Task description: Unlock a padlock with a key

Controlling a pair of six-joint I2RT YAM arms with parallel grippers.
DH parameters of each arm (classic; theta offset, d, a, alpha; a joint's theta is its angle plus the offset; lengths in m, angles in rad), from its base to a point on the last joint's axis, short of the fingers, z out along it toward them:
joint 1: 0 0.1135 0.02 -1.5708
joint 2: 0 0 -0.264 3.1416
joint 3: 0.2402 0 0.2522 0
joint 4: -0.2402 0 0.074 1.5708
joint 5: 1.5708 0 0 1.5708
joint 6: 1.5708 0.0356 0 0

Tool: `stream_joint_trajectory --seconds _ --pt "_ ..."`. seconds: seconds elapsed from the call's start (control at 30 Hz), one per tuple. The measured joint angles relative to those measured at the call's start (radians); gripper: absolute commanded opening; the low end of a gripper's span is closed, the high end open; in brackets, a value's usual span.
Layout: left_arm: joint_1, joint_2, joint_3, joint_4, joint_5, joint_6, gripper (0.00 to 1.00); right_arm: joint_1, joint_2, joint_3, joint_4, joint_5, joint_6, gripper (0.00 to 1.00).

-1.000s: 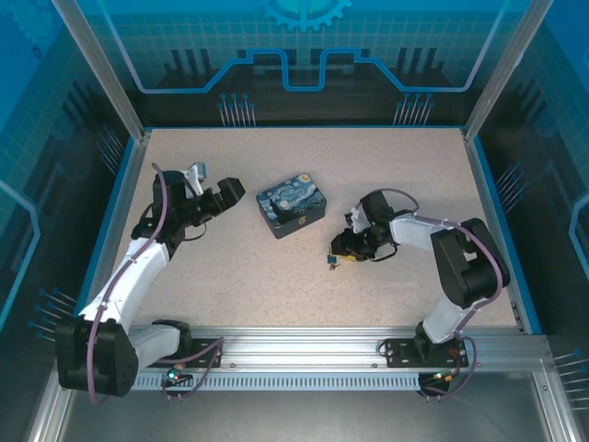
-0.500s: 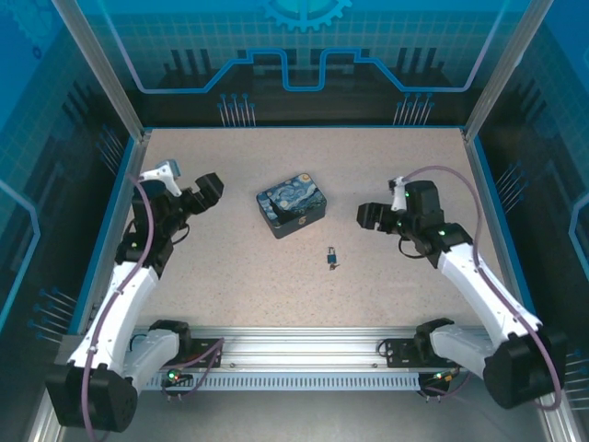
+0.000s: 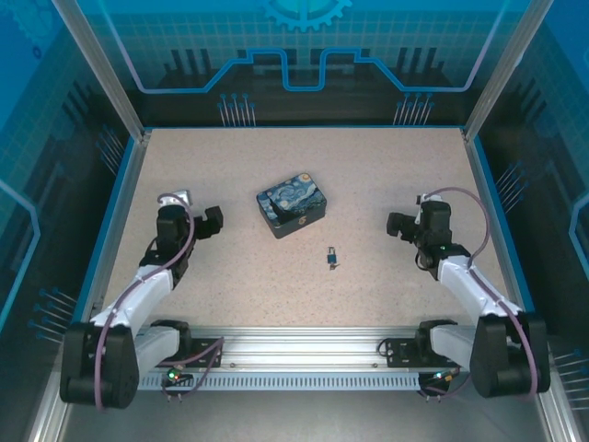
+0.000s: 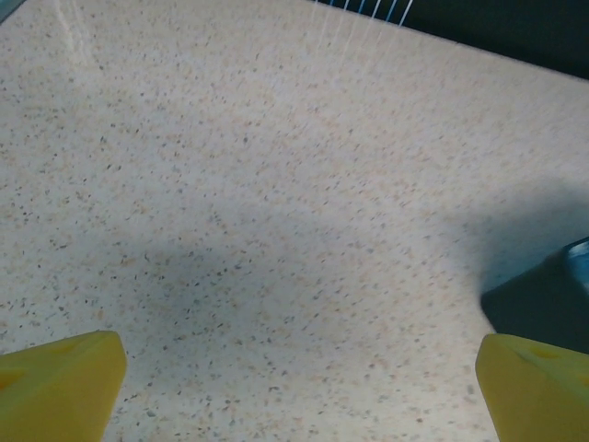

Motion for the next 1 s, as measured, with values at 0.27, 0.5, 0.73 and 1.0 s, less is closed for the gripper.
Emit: stream_joint_trajectory --seconds 0.27,0.5,0.73,1.0 --pt "0.001 0.132 -0.054 0.219 0.029 0.058 0.99 -0.002 0.101 -0.154 0.443 -0.008 -0.105 1.00" --pt "0.001 0.255 -0.053 0.363 0.127 0.120 0.99 -0.006 0.253 -0.159 0.671 -0.085 -0.182 1.00" --pt "0.001 0.294 -0.054 0.469 0.190 0.203 0.99 -0.006 0.358 -0.144 0.730 -0.129 -0.212 1.00" --pt "0.001 0.470 -0.094 0.669 0.175 0.230 0.99 -0.002 0.358 -0.124 0.743 -0.126 -0.233 1.00"
